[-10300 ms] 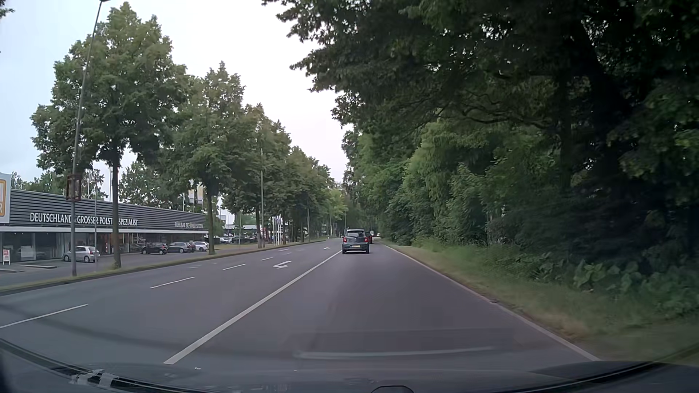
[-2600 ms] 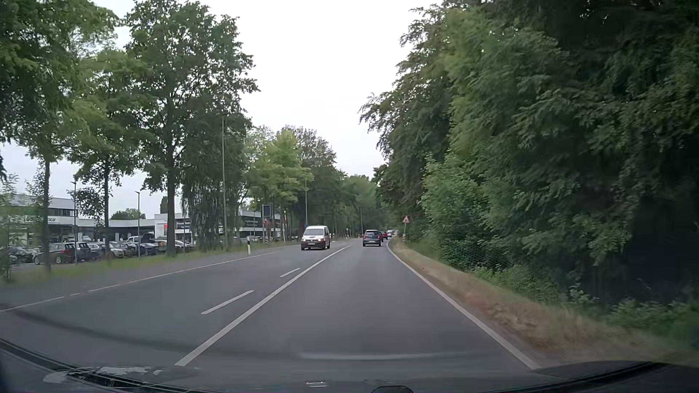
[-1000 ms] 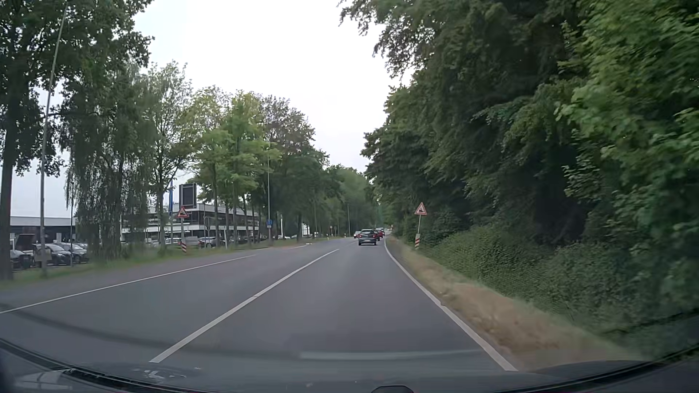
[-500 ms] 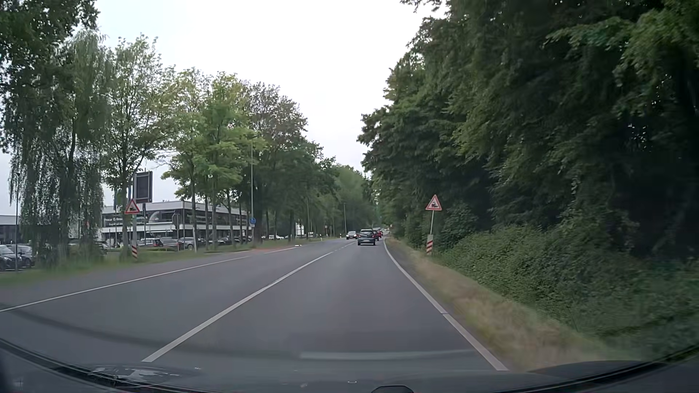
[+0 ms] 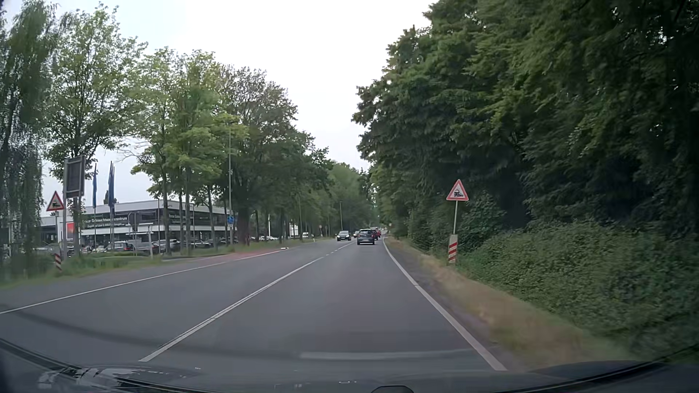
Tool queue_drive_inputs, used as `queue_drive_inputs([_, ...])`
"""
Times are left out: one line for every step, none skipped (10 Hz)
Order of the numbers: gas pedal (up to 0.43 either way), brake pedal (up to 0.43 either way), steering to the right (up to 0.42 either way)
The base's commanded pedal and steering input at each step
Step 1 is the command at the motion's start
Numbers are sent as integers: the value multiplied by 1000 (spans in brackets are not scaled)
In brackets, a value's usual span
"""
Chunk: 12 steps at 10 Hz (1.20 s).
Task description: Follow the waypoints while adhering to traffic rules and regulations
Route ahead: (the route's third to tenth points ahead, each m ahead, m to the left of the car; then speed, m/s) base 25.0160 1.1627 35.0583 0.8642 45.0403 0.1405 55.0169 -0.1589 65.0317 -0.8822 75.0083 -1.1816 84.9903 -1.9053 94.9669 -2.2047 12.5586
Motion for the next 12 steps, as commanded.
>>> queue_drive_inputs([169, 0, 1])
queue_drive_inputs([169, 0, 2])
queue_drive_inputs([169, 0, 4])
queue_drive_inputs([169, 0, 4])
queue_drive_inputs([169, 0, 3])
queue_drive_inputs([169, 0, 3])
queue_drive_inputs([169, 0, 4])
queue_drive_inputs([169, 0, 4])
queue_drive_inputs([169, 0, 4])
queue_drive_inputs([169, 0, 4])
queue_drive_inputs([169, 0, 4])
queue_drive_inputs([169, 0, 4])
